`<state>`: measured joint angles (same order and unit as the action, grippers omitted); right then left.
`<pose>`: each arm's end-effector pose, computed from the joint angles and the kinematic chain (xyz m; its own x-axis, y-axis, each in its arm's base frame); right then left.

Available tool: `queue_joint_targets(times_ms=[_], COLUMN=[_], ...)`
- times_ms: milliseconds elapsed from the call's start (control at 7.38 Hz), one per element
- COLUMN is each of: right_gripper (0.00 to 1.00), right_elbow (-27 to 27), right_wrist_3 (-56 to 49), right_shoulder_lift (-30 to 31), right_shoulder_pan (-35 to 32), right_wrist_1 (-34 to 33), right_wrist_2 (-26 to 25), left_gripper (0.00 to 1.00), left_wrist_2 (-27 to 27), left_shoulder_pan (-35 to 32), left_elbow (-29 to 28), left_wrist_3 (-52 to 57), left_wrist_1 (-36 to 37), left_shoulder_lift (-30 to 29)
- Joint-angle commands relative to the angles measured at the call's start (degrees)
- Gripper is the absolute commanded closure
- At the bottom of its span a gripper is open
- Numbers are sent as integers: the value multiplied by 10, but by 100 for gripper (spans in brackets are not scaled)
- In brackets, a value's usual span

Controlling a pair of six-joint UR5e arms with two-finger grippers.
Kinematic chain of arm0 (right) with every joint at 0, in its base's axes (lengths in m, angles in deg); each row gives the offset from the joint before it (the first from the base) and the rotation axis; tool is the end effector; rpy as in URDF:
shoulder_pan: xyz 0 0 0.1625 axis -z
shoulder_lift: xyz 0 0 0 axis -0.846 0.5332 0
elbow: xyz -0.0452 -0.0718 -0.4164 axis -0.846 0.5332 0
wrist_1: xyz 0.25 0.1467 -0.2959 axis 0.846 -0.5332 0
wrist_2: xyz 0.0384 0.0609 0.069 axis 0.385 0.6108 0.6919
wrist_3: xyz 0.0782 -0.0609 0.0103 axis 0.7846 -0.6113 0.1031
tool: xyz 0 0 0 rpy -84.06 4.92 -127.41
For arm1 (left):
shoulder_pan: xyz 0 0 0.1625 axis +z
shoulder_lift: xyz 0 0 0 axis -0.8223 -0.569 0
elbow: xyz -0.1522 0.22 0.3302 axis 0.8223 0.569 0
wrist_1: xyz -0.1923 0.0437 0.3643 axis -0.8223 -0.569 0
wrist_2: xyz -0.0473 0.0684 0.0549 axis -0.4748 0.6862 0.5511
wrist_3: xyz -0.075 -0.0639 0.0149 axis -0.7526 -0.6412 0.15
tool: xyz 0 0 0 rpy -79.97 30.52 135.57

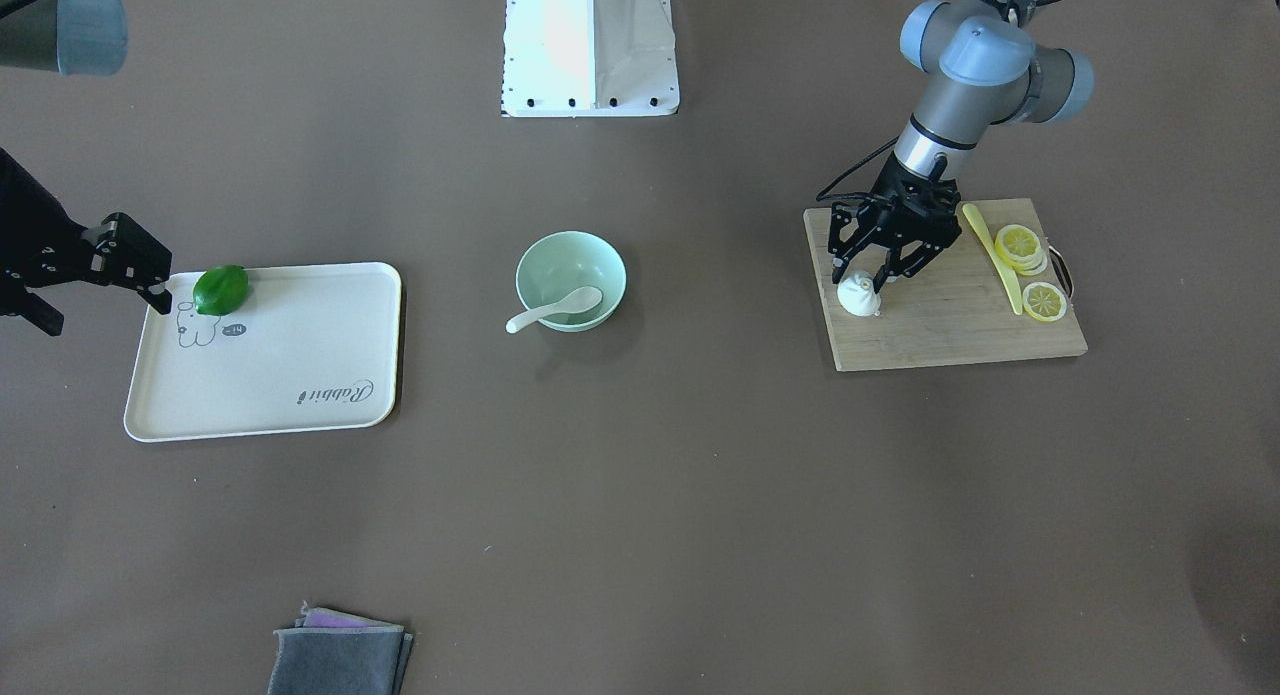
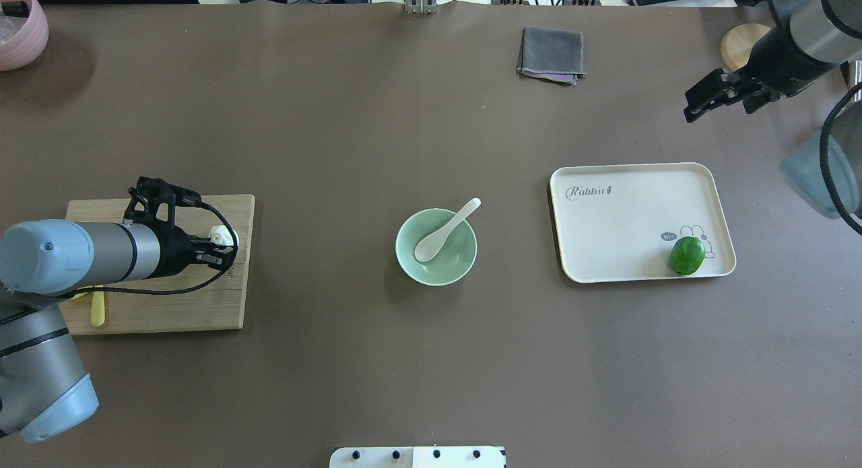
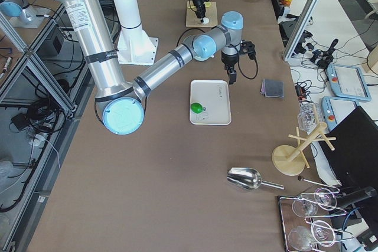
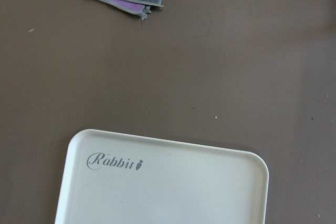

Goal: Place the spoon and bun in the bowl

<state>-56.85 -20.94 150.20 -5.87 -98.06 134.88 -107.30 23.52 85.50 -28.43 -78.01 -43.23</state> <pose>-0.1872 -0.5443 0.3404 0.6869 -0.1792 0.7043 0.0370 0.9765 0.2123 0.3966 -0.3884 0.4345 0.5977 0.3218 -0.7343 0.0989 0.8793 0.4659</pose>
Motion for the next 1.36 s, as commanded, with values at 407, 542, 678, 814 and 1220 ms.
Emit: queue_joint_targets(times_ms=[407, 542, 678, 814, 1220], right_gripper=[0, 0, 0, 0, 0], right_elbow=[-11, -11, -11, -11, -19], right_wrist_3=[2, 1, 0, 2, 1], right_shoulder_lift=[11, 13, 13, 16, 23], right_shoulder_pan=[-1, -2, -2, -2, -3], right_wrist_1=[0, 0, 0, 0, 0], right_wrist_2=[0, 0, 0, 0, 0], left_gripper=[100, 100, 100, 13, 2], left_wrist_2=[15, 45, 51, 51, 91], left_shoulder_pan=[43, 76, 84, 85, 94], left_elbow=[0, -2, -21, -49, -66], left_wrist_3=[-163, -178, -182, -191, -191], left_wrist_1=[195, 209, 208, 206, 189], left_shoulder_lift=[-279, -310, -327, -345, -350])
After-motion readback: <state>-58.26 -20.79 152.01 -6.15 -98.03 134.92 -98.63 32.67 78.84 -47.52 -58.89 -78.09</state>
